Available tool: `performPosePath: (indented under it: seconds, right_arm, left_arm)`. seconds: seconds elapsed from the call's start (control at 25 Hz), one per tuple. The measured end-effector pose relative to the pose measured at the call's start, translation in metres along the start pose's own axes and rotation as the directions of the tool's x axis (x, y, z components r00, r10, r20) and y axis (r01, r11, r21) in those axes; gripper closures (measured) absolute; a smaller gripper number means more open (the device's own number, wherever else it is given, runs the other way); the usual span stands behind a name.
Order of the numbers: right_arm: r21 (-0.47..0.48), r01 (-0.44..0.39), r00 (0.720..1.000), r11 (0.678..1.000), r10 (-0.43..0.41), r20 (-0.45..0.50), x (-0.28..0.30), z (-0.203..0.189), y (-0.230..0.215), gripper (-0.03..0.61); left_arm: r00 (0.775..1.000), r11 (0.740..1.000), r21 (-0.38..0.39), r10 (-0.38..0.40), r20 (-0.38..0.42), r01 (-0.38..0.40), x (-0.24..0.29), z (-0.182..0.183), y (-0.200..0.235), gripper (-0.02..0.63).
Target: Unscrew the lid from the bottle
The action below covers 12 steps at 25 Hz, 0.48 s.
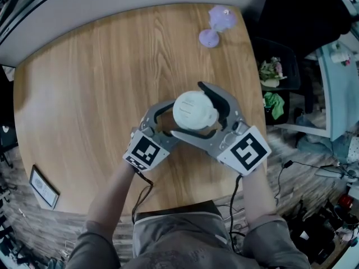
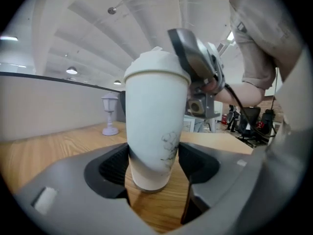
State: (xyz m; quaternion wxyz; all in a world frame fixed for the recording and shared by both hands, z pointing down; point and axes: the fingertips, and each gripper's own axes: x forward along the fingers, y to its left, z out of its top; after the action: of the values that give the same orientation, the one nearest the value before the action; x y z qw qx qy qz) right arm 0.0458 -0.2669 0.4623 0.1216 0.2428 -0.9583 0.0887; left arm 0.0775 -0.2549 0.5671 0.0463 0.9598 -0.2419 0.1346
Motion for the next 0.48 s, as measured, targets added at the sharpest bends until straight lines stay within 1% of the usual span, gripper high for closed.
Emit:
performPosePath:
  seconds: [0.04,0.12,0.2,0.28,0.36,0.4,0.48]
  right_arm:
    - [-0.022,-0.062,0.998,0.998,0.062,-0.012,-0.001,-0.001,0.002,0.089]
    - [-0.039,-0.178,0.984,0.983,0.178,-0.024,-0.002,-0.003,0.006,0.089]
    - [-0.061,-0.278,0.96,0.959,0.277,-0.032,-0.004,-0.002,0.009,0.089]
    - [-0.092,-0.355,0.935,0.93,0.35,-0.062,-0.005,-0.003,0.014,0.091]
    - [-0.099,-0.405,0.914,0.909,0.399,-0.075,-0.005,-0.003,0.017,0.091]
    - [-0.098,-0.417,0.909,0.903,0.412,-0.069,-0.005,-0.002,0.018,0.091]
    - [-0.08,-0.411,0.912,0.908,0.408,-0.052,-0.004,0.001,0.016,0.089]
  left_arm:
    - [1.0,1.0,0.011,-0.025,-0.005,0.025,0.0,0.0,0.0,0.296]
    - [0.997,0.997,0.028,-0.071,-0.014,0.071,0.0,0.0,0.001,0.296]
    - [0.993,0.992,0.038,-0.116,-0.018,0.117,0.001,0.0,0.0,0.296]
    - [0.988,0.987,0.055,-0.153,-0.026,0.154,0.001,0.001,-0.002,0.296]
    - [0.986,0.984,0.064,-0.166,-0.032,0.167,0.0,0.001,-0.002,0.296]
    - [0.986,0.985,0.059,-0.163,-0.029,0.165,0.0,0.001,-0.002,0.296]
    - [0.988,0.988,0.046,-0.15,-0.023,0.151,0.001,0.002,-0.001,0.298]
